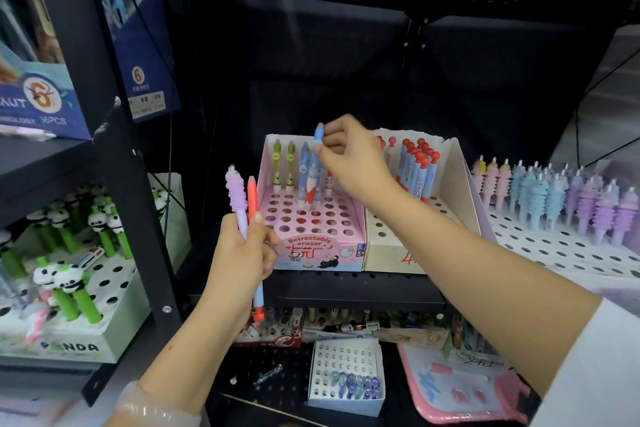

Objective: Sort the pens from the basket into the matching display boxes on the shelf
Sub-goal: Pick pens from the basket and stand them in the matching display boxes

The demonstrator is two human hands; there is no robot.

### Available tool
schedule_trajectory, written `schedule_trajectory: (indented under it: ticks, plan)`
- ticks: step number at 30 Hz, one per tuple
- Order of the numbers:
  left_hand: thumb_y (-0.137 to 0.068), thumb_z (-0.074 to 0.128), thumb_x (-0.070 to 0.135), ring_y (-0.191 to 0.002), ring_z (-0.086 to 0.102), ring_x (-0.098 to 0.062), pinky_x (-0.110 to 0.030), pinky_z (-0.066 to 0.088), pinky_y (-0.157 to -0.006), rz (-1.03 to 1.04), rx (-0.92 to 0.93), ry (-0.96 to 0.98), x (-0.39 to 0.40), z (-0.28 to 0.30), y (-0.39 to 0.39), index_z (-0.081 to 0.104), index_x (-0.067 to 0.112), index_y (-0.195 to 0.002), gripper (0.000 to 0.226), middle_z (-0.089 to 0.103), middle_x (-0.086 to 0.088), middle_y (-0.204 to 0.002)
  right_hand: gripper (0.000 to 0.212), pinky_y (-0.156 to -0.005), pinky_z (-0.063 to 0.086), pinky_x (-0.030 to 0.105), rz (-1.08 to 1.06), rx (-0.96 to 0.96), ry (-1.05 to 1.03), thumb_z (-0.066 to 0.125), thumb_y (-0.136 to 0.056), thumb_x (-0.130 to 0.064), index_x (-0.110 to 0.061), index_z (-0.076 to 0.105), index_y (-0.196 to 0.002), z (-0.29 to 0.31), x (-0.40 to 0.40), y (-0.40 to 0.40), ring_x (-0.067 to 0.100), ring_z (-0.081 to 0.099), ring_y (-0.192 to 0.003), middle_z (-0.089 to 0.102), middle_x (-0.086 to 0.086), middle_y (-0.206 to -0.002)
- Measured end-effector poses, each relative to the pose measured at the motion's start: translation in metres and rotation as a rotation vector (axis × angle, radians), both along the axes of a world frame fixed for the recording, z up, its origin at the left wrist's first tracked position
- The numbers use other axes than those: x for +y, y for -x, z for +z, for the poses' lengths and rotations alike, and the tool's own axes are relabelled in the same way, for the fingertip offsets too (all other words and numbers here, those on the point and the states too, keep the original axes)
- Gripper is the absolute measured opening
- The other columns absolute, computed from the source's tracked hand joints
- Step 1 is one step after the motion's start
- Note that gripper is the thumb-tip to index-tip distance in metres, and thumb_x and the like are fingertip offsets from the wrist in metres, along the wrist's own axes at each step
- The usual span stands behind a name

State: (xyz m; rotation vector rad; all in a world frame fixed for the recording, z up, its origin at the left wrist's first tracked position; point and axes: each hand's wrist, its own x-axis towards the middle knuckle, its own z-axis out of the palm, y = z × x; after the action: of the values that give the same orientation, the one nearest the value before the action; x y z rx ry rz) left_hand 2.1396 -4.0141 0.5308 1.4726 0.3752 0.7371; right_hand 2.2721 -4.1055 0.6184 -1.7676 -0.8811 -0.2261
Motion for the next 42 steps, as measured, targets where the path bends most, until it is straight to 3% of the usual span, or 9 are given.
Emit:
schedule_trajectory:
  ticks: [7, 12, 17, 22, 24, 28, 33, 36, 42]
  plan:
    - [-0.099, 0.037, 0.027, -0.043, 0.037, -0.005, -0.013, 0.035, -0.041, 0.003, 0.006, -0.028, 0.003, -0.006, 0.001, 0.049, 0.016, -0.088, 0.020, 0.054, 0.002, -0.065, 0.013, -0.063, 0.045, 0.001, -0.026, -0.024, 0.000, 0.062, -0.088, -0.016, -0.019, 0.051, -0.094, -0.004, 0.008, 0.002, -0.004, 0.057, -0.073, 0.057, -0.014, -0.081]
    - [-0.099, 0.038, 0.023, -0.050, 0.044, -0.002, -0.017, 0.041, -0.049, 0.012, -0.009, -0.031, 0.004, -0.007, 0.001, 0.053, 0.020, -0.090, 0.018, 0.055, 0.005, -0.068, 0.017, -0.068, 0.045, 0.011, -0.042, -0.015, 0.192, 0.060, -0.089, -0.013, -0.009, 0.053, -0.104, -0.024, 0.012, 0.003, 0.008, 0.057, -0.080, 0.058, -0.004, -0.087]
    - [-0.099, 0.039, 0.018, -0.051, 0.045, -0.003, -0.024, 0.040, -0.056, 0.023, -0.028, -0.029, 0.000, -0.004, 0.003, 0.055, 0.018, -0.086, 0.021, 0.054, 0.003, -0.068, 0.009, -0.052, 0.039, 0.005, -0.134, -0.055, 0.252, 0.058, -0.090, -0.011, -0.008, 0.054, -0.097, -0.029, 0.018, 0.004, 0.004, 0.054, -0.063, 0.056, -0.006, -0.074]
    - [-0.100, 0.036, 0.020, -0.046, 0.044, -0.006, -0.020, 0.040, -0.047, -0.001, -0.066, 0.012, -0.004, -0.001, 0.008, 0.052, 0.017, -0.090, 0.019, 0.057, 0.000, -0.072, 0.008, -0.066, 0.044, 0.022, -0.142, 0.011, 0.472, 0.055, -0.090, -0.008, -0.005, 0.061, -0.095, -0.048, 0.011, 0.005, 0.020, 0.063, -0.083, 0.066, 0.009, -0.090]
    - [-0.100, 0.036, 0.020, -0.044, 0.048, -0.006, -0.018, 0.042, -0.044, -0.003, -0.073, 0.027, -0.005, 0.000, 0.007, 0.052, 0.017, -0.093, 0.018, 0.060, -0.001, -0.075, 0.010, -0.060, 0.042, 0.014, -0.107, -0.045, 0.383, 0.057, -0.090, -0.011, -0.008, 0.061, -0.098, -0.048, 0.005, 0.011, 0.010, 0.058, -0.076, 0.062, 0.001, -0.085]
    - [-0.101, 0.033, 0.021, -0.064, 0.069, -0.013, -0.020, 0.054, -0.057, -0.041, -0.132, 0.161, -0.009, 0.008, 0.003, 0.051, 0.018, -0.099, 0.019, 0.071, -0.003, -0.077, 0.017, -0.072, 0.044, 0.004, 0.130, -0.312, 0.279, 0.058, -0.088, -0.007, -0.011, 0.064, -0.104, -0.038, -0.011, 0.036, -0.002, 0.051, -0.076, 0.059, -0.008, -0.090]
    - [-0.100, 0.035, 0.026, -0.092, 0.069, -0.019, -0.030, 0.055, -0.076, -0.154, -0.201, 0.418, -0.018, 0.022, -0.003, 0.057, 0.009, -0.103, 0.028, 0.074, -0.003, -0.082, 0.034, -0.079, 0.052, 0.023, 0.350, -0.636, 0.391, 0.059, -0.088, -0.006, -0.016, 0.061, -0.120, -0.046, -0.046, 0.047, 0.011, 0.058, -0.097, 0.057, 0.002, -0.111]
    - [-0.101, 0.033, 0.026, -0.079, 0.070, -0.014, -0.023, 0.055, -0.056, -0.214, -0.210, 0.447, -0.037, 0.029, -0.006, 0.057, 0.008, -0.099, 0.030, 0.067, 0.001, -0.060, 0.028, -0.075, 0.054, 0.040, 0.346, -0.656, 0.350, 0.060, -0.089, -0.007, -0.014, 0.065, -0.115, -0.049, -0.057, 0.046, 0.022, 0.060, -0.101, 0.059, 0.006, -0.112]
    - [-0.101, 0.037, 0.028, -0.083, 0.069, -0.017, -0.033, 0.058, -0.064, -0.269, -0.125, 0.372, -0.068, 0.029, -0.020, 0.057, 0.005, -0.112, 0.032, 0.068, -0.011, -0.096, 0.022, -0.066, 0.055, 0.039, 0.215, -0.768, 0.180, 0.054, -0.088, -0.008, -0.003, 0.068, -0.105, -0.045, -0.082, 0.041, 0.022, 0.063, -0.087, 0.063, 0.011, -0.100]
